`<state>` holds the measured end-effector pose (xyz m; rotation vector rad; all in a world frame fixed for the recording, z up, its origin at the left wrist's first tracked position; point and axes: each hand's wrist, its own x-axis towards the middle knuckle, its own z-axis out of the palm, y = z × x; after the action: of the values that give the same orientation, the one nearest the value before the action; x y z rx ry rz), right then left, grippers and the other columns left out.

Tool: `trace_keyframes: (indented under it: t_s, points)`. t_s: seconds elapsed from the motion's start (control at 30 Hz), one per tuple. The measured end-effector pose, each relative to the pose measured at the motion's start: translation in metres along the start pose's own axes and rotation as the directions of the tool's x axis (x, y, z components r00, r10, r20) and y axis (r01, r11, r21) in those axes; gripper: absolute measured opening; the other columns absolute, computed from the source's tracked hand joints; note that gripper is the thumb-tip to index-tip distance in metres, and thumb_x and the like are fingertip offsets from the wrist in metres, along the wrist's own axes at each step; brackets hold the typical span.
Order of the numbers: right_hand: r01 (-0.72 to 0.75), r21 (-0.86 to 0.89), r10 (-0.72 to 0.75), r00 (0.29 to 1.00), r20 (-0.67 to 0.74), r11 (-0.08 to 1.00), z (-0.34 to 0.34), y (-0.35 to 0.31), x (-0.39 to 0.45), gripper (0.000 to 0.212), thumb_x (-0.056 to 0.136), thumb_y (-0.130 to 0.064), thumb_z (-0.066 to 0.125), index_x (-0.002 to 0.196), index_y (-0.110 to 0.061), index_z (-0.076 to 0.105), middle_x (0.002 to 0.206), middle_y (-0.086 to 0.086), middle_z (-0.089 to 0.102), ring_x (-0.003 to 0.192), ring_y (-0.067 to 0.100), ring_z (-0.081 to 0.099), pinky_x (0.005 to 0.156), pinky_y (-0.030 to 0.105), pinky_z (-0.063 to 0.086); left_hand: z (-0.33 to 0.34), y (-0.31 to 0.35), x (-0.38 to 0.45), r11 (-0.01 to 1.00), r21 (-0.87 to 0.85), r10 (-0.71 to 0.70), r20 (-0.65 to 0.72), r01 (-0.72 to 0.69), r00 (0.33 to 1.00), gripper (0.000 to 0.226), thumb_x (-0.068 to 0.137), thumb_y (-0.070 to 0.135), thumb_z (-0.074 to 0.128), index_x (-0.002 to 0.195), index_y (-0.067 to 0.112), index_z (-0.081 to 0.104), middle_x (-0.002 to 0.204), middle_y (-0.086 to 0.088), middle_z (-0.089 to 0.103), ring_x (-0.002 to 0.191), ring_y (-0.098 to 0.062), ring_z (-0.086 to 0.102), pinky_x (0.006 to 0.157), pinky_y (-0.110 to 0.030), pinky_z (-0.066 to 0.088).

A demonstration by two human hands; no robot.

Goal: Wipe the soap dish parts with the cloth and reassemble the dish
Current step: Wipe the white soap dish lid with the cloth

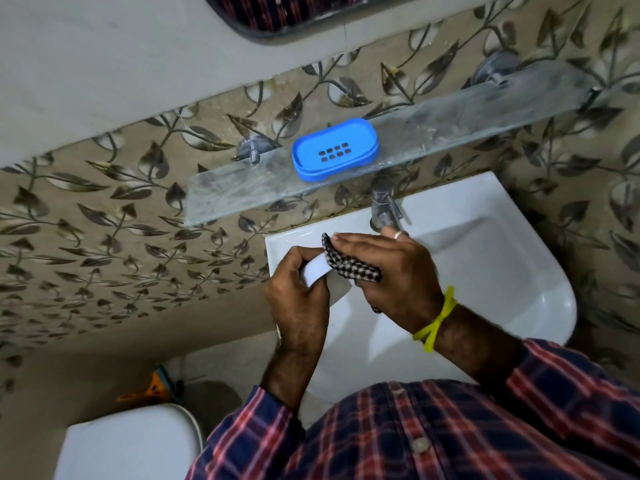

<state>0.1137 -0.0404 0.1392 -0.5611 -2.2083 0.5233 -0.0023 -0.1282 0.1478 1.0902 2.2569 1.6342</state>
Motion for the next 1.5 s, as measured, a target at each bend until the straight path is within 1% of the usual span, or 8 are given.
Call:
trace_keyframes:
  t_s: [0.1,0.23,0.37,0.5,0.67,0.77,0.93,1.5]
  points:
    - [0.020,-0.050,-0.020,1.000,-0.003,0.999,0.007,-0.005,0.002,0.038,0.080,-0.001,0.065,0.116,-0.011,0.074,0.121,0.004,0.072,0.106,0.024,0.071,0.089,0.038,0.052,0.000,0.001,0.000,0.999,0.036,-0.009,0.050,0.007,0.999,0.030,0.074,-0.012,0.059,0.088,0.014,0.069,0.083,0.006,0.072,0.080,-0.010,0.066,0.074,-0.028,0.053]
    - [0.043,-0.054,-0.044,0.999,-0.015,0.998,0.010,-0.005,0.004,0.035,0.087,-0.003,0.056,0.116,-0.010,0.074,0.121,0.005,0.072,0.101,0.029,0.072,0.087,0.040,0.053,-0.002,0.008,0.010,0.936,0.349,-0.020,0.158,-0.037,0.987,0.015,0.079,0.003,0.061,0.082,0.017,0.066,0.075,0.001,0.072,0.070,-0.019,0.064,0.059,-0.031,0.047]
    - [0.076,-0.038,-0.075,0.997,0.026,0.996,0.001,-0.011,-0.003,0.044,0.084,0.001,0.058,0.123,-0.014,0.070,0.130,0.001,0.067,0.113,0.019,0.068,0.091,0.036,0.049,-0.006,0.004,0.007,0.990,0.137,0.014,0.096,-0.027,0.995,0.026,0.072,-0.010,0.058,0.075,0.015,0.062,0.067,0.012,0.062,0.064,0.000,0.053,0.060,-0.025,0.046]
    - [-0.031,0.048,0.032,0.999,-0.033,0.998,0.001,-0.011,0.000,0.039,0.081,-0.008,0.057,0.116,-0.009,0.073,0.120,0.006,0.072,0.112,0.013,0.068,0.090,0.042,0.052,-0.005,-0.004,-0.002,1.000,0.004,-0.001,0.043,0.001,0.999,0.023,0.075,-0.010,0.064,0.084,0.011,0.068,0.079,0.003,0.070,0.075,-0.011,0.064,0.070,-0.033,0.054]
    - [0.051,-0.039,-0.051,0.999,-0.008,0.998,0.002,-0.017,-0.006,0.046,0.080,-0.004,0.050,0.121,-0.010,0.071,0.126,0.004,0.070,0.108,0.013,0.066,0.090,0.031,0.048,-0.013,-0.004,0.003,0.988,-0.148,0.054,0.022,-0.050,0.998,0.029,0.078,-0.010,0.057,0.086,0.018,0.063,0.082,-0.002,0.066,0.081,-0.015,0.062,0.076,-0.025,0.051]
    - [0.004,-0.043,-0.009,0.995,-0.099,0.999,0.005,-0.009,-0.002,0.043,0.076,0.001,0.057,0.115,-0.008,0.074,0.118,0.006,0.073,0.107,0.016,0.070,0.086,0.037,0.053,-0.012,-0.005,-0.001,0.993,-0.107,0.042,0.026,-0.039,0.999,0.027,0.083,-0.012,0.060,0.089,0.014,0.063,0.084,0.001,0.066,0.081,-0.010,0.061,0.074,-0.020,0.049]
    - [0.059,-0.052,-0.058,0.998,0.030,0.997,0.017,-0.015,-0.011,0.044,0.080,0.004,0.062,0.121,-0.011,0.071,0.126,0.004,0.070,0.103,0.023,0.071,0.090,0.032,0.048,-0.011,-0.008,0.008,0.981,0.194,-0.020,0.054,0.009,0.998,0.031,0.078,-0.003,0.065,0.095,0.022,0.073,0.089,0.009,0.075,0.081,-0.009,0.068,0.073,-0.024,0.054]
    - [0.105,-0.112,-0.111,0.993,-0.046,0.988,0.013,-0.015,-0.005,0.032,0.090,-0.003,0.060,0.119,-0.012,0.072,0.127,0.002,0.069,0.097,0.028,0.073,0.089,0.041,0.051,-0.020,-0.021,0.008,0.975,-0.223,0.003,-0.034,-0.011,0.999,0.054,0.077,-0.026,0.050,0.087,0.026,0.062,0.089,0.005,0.068,0.087,-0.007,0.064,0.080,-0.020,0.049]
